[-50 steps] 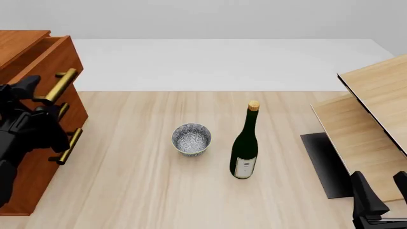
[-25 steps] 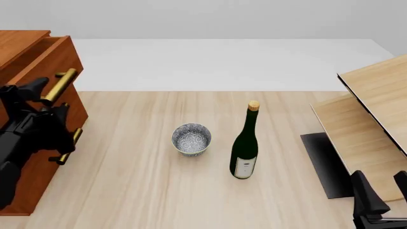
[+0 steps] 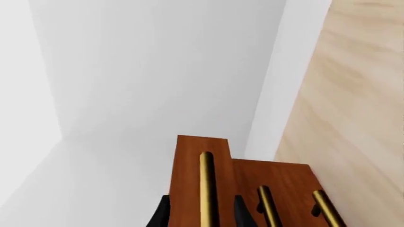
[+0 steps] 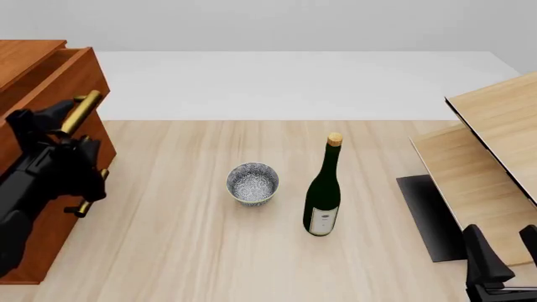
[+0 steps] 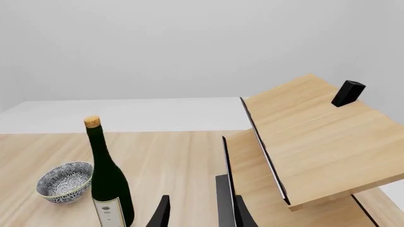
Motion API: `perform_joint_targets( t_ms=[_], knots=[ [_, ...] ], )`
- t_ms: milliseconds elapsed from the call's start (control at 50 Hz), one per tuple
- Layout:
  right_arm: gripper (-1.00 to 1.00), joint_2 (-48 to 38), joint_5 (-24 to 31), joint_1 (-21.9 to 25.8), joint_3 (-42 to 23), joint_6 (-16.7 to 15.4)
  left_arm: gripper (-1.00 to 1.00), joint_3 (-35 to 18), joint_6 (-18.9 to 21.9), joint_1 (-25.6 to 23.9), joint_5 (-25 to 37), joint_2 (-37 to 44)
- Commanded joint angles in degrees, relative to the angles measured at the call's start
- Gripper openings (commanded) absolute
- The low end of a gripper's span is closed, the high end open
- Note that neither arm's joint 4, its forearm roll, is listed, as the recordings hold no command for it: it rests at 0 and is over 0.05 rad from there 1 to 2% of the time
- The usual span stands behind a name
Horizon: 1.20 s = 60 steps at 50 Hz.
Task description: Close the bottom drawer of the cabinet and open the top drawer.
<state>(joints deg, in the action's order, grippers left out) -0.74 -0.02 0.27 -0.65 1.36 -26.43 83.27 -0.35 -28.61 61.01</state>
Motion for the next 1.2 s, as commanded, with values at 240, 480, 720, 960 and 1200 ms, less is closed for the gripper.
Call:
perform_joint_targets(
  t_ms=[240,480,720,960,1200],
  knots=[
    [1.00,0.2,0.2,-0.1,0.0,0.2,1.00,-5.1,-3.1,-5.0,4.5,-1.1],
    [1.00,0.0,0.1,-0.1,0.0,0.3,1.00,-10.3,-6.7,-6.9,11.3,-4.6],
    [1.00,-0.2,-0.2,-0.2,0.0,0.2,1.00,-20.8,-18.5,-6.9,26.8,-7.7],
    [1.00,0.4,0.3,0.1,0.0,0.2,1.00,-33.0,-30.1,-4.9,41.4,-7.6],
    [1.00,0.3,0.3,0.1,0.0,0.1,1.00,-50.9,-50.1,-4.0,58.6,-1.8]
  ],
)
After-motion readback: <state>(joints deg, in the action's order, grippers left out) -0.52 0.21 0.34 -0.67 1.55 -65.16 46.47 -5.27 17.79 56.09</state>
